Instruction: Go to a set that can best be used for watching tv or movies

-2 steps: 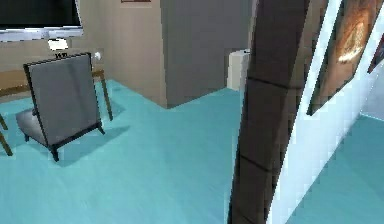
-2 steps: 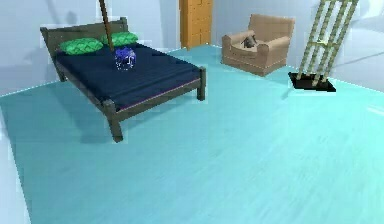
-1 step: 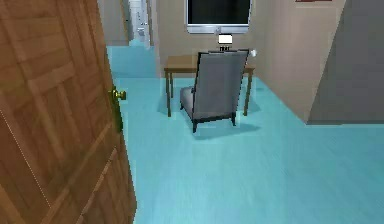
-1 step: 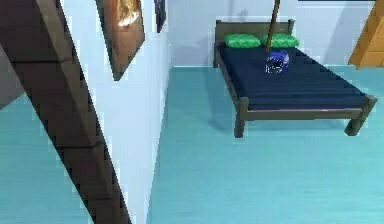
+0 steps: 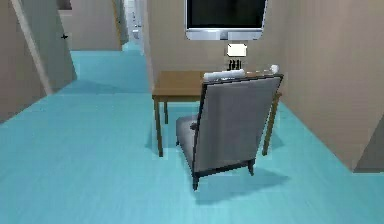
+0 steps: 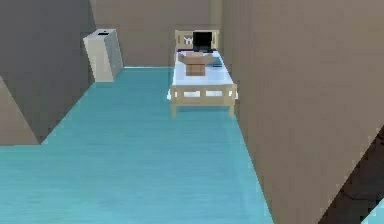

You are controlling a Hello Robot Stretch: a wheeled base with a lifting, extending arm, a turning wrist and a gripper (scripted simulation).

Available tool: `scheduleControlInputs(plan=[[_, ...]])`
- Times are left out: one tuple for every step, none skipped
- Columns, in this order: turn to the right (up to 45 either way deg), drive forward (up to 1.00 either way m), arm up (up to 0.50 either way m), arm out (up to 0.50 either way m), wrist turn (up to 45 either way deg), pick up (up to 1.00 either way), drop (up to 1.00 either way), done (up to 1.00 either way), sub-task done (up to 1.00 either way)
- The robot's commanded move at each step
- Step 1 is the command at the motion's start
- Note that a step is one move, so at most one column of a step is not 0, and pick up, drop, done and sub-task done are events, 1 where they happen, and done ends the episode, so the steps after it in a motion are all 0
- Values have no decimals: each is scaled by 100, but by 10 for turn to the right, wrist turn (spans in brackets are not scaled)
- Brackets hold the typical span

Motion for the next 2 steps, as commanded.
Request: scheduleControlInputs(plan=[[210, 0, 0, 0, 0, 0, 0, 0, 0], [0, 65, 0, 0, 0, 0, 0, 0, 0]])
